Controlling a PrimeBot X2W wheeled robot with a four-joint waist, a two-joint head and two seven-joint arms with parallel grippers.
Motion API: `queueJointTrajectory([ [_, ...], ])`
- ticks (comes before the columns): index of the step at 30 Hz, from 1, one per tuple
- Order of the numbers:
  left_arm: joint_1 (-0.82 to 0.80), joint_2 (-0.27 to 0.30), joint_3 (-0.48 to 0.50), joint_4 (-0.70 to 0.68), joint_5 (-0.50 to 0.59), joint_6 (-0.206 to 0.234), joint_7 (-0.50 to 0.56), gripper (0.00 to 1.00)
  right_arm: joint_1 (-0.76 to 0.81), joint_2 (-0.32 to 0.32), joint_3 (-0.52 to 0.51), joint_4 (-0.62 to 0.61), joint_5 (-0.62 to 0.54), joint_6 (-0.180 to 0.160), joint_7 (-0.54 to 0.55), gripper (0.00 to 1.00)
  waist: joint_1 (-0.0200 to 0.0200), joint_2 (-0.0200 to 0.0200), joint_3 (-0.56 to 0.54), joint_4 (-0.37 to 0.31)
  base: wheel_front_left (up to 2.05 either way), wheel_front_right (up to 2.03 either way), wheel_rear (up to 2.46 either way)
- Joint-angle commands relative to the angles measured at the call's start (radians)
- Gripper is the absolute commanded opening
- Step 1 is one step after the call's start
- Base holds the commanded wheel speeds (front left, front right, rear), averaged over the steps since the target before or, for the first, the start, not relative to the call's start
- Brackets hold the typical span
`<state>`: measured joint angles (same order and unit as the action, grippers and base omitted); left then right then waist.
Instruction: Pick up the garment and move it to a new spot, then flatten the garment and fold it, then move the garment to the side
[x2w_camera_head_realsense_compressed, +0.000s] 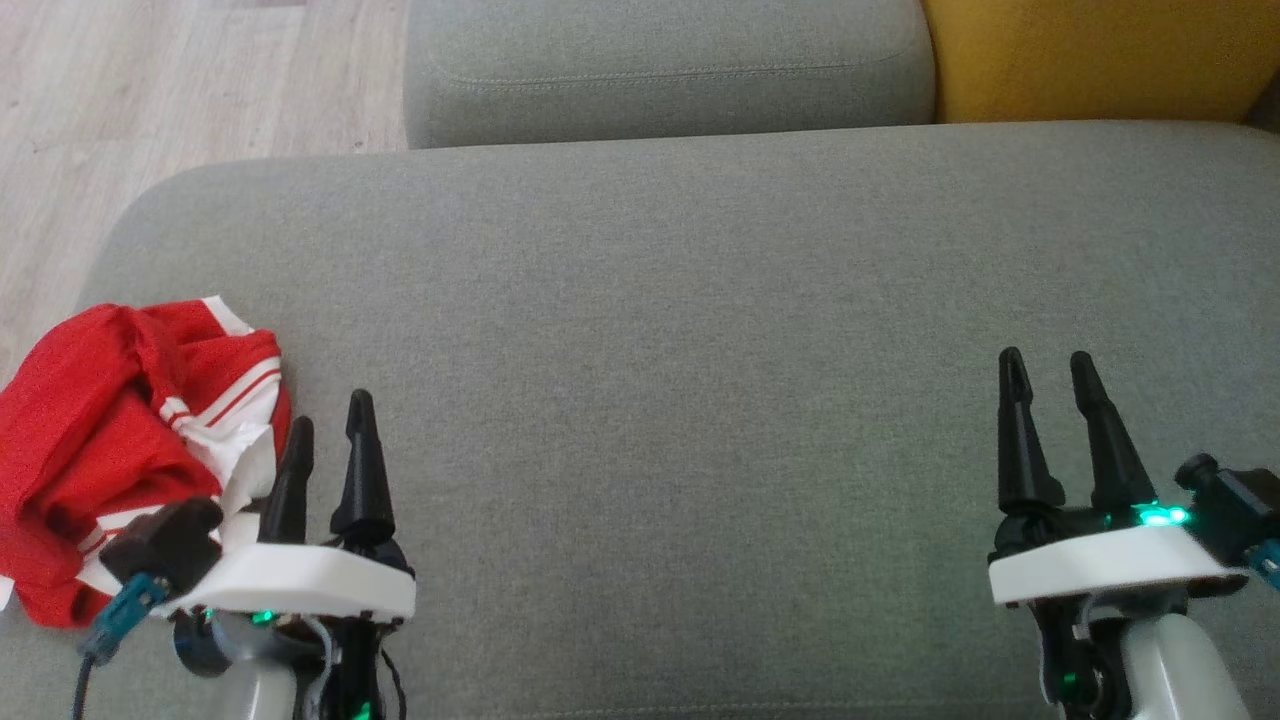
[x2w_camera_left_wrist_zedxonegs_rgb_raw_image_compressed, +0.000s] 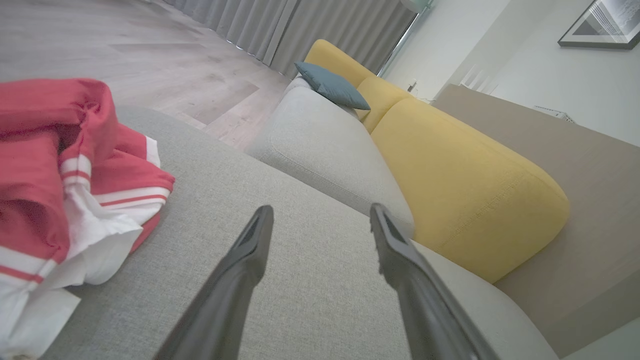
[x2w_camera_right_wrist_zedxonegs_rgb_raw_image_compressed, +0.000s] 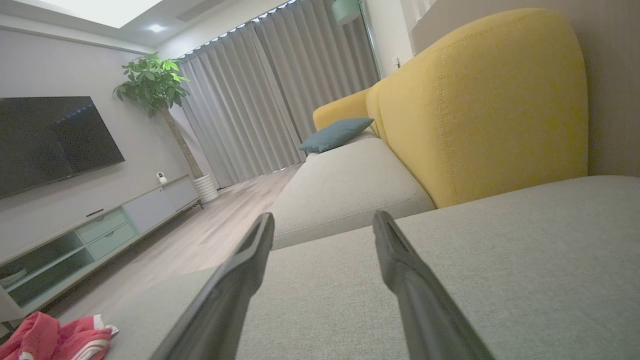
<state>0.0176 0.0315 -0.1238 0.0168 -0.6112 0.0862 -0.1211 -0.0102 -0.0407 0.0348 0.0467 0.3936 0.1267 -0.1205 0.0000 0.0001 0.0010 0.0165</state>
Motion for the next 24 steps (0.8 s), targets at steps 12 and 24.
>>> queueJointTrajectory([
  [12, -0.027, 0.023, -0.029, -0.068, 0.205, 0.044, -0.047, 1.00, -0.037, -0.008, 0.040, -0.059, -0.183, 0.003, -0.047, 1.00, 0.0000, -0.0001, -0.001, 0.005, 0.00, 0.00, 0.00],
  [24, -0.026, 0.053, -0.103, -0.086, 0.350, 0.113, -0.082, 1.00, -0.038, -0.008, 0.059, -0.073, -0.325, 0.003, -0.082, 1.00, 0.0000, -0.0001, -0.005, 0.010, 0.00, 0.00, 0.00],
])
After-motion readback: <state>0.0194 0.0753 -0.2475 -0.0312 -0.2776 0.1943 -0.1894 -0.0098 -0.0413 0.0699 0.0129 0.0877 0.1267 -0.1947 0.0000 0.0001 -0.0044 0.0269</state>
